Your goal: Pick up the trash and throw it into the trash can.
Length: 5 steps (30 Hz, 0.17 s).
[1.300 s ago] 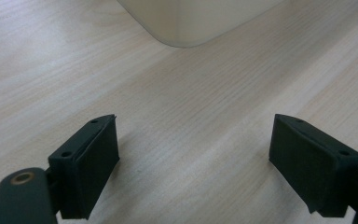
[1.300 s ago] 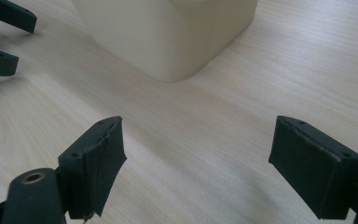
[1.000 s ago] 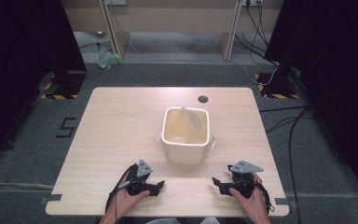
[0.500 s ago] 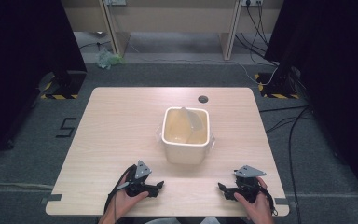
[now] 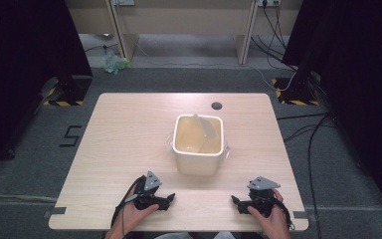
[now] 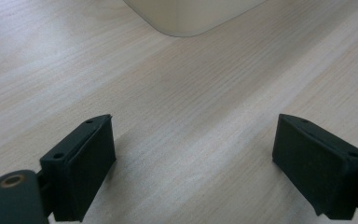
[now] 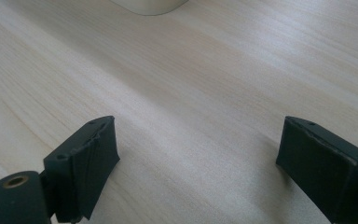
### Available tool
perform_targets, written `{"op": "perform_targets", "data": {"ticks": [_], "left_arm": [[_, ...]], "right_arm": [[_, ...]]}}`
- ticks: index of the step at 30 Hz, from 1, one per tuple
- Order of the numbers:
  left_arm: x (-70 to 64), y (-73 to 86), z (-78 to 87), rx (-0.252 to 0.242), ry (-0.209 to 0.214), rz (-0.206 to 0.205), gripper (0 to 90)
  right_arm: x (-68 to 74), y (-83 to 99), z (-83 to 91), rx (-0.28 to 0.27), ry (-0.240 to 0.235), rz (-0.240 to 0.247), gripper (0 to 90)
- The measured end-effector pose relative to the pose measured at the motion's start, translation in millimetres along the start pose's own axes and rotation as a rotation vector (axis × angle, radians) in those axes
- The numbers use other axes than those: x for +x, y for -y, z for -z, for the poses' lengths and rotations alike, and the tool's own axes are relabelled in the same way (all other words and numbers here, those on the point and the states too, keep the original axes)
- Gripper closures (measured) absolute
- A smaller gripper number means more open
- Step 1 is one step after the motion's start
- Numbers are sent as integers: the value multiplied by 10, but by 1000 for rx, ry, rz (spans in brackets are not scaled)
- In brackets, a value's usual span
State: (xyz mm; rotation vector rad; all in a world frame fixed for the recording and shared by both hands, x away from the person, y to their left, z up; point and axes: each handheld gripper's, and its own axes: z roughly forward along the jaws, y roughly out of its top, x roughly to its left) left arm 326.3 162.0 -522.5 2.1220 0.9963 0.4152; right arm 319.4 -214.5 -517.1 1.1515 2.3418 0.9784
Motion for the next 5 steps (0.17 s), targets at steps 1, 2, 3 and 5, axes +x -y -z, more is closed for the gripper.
{"op": "perform_targets", "data": {"ticks": [1, 2, 3, 5], "left_arm": [[0, 0, 0, 0, 0, 0, 121], [0, 0, 0, 0, 0, 0, 121], [0, 0, 0, 0, 0, 0, 121], [-1, 0, -1, -1, -1, 0, 120]], "right_arm": [[0, 0, 0, 0, 0, 0, 122], [1, 0, 0, 0, 0, -1, 122], [1, 0, 0, 0, 1, -1, 122], [0, -1, -1, 0, 0, -1, 120]]}}
